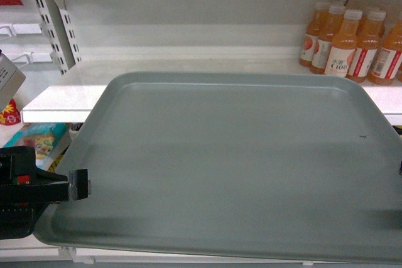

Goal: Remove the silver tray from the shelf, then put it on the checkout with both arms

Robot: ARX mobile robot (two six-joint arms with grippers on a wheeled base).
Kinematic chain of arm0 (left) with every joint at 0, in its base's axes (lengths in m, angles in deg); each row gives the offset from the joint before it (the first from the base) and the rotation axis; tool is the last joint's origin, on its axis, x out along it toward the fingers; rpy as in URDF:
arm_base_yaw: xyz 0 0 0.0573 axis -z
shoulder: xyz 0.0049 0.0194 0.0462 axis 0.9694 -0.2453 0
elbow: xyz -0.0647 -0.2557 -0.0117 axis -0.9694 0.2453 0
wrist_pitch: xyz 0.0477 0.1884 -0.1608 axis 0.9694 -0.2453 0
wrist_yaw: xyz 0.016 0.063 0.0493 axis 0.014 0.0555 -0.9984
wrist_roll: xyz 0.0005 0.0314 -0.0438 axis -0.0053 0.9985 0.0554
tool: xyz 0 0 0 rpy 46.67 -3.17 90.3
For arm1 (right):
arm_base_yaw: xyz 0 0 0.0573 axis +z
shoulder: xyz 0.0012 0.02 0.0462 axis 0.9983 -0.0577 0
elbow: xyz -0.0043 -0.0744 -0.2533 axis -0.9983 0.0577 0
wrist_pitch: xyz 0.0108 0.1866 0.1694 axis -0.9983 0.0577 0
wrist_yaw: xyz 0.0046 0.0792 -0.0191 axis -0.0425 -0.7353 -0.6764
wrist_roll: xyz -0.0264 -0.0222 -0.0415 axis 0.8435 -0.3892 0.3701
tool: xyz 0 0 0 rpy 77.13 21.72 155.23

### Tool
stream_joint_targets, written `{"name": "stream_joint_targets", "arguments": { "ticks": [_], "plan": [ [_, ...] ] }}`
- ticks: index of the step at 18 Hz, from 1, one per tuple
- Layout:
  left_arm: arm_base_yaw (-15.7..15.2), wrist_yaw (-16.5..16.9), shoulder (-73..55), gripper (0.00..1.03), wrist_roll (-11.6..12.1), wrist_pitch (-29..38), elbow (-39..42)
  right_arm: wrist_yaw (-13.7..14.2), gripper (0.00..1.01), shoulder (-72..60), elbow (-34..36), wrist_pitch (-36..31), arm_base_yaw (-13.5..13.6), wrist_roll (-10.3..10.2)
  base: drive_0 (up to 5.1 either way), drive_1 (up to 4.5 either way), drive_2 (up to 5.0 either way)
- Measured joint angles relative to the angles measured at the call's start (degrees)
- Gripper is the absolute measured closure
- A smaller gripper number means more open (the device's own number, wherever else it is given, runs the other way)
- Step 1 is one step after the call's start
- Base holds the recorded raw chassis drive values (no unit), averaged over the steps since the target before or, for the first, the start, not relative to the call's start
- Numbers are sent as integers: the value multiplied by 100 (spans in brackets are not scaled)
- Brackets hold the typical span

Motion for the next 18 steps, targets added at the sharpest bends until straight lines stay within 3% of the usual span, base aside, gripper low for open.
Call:
{"name": "stream_joint_targets", "arguments": {
  "ticks": [18],
  "plan": [
    [0,0,0,101,2,-17,0,-2,98,0,0,0,0,-2,2,-391,396]
  ]
}}
